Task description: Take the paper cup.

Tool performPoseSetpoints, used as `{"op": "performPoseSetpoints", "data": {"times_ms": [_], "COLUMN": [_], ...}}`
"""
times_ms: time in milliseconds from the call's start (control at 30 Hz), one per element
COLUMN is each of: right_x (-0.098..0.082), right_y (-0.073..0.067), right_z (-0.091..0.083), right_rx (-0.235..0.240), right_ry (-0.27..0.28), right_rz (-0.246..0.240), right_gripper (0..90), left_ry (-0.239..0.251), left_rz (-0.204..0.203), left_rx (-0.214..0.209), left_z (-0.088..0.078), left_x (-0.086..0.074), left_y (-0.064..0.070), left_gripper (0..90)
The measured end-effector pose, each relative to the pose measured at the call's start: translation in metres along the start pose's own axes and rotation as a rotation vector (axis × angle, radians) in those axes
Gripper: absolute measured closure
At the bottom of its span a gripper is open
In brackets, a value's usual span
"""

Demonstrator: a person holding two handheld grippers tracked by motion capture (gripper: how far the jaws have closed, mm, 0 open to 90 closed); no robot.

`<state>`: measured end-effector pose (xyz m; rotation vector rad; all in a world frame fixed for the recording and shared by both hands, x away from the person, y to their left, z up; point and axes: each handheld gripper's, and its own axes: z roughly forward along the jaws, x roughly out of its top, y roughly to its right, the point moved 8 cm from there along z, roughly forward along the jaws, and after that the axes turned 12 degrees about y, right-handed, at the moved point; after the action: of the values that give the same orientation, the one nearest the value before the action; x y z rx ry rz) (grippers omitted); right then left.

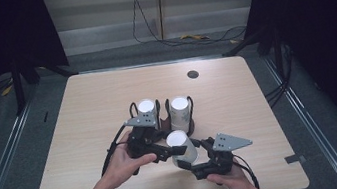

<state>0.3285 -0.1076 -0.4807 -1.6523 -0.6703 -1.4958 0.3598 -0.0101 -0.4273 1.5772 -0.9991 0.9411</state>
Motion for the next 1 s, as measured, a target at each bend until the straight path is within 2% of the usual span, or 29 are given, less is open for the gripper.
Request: {"op": "performPoseSetpoints", "data": {"times_ms": [67,367,667,800,1000], "right_x": [-0.0005,-0.001,-0.0009,-0.0005,0.0004], "right_y": [0.0,-0.0001,-0.0007,0.0006,0.0014], "right_z": [0.0001,-0.0003,-0.0005,-0.0011,-0.0007], "right_rx": [0.006,0.017,0.03,0.023,0.024], "right_ry": [-0.001,-0.009,-0.024,-0.041,-0.089], "right_rz": [-0.004,-0.002,0.008,0.003,-0.019], "right_gripper": [26.1,28.9,29.9,30.2,30.8], "left_ry": [0.0,0.001,0.008,0.001,0.007], "left_rz": [-0.004,0.001,-0.021,-0.011,0.03], "left_rx": [0.003,0.006,0.021,0.031,0.044], "left_z": [0.0005,0.0003,-0.0008,-0.0015,-0.0049], "left_x": [-0.0006,-0.0019,-0.0012,-0.002,0.0], "left_y": [-0.0011,-0.0027,-0.0052,-0.006,-0.0067], "left_gripper": [34.1,32.7,22.3,19.3,17.3]}}
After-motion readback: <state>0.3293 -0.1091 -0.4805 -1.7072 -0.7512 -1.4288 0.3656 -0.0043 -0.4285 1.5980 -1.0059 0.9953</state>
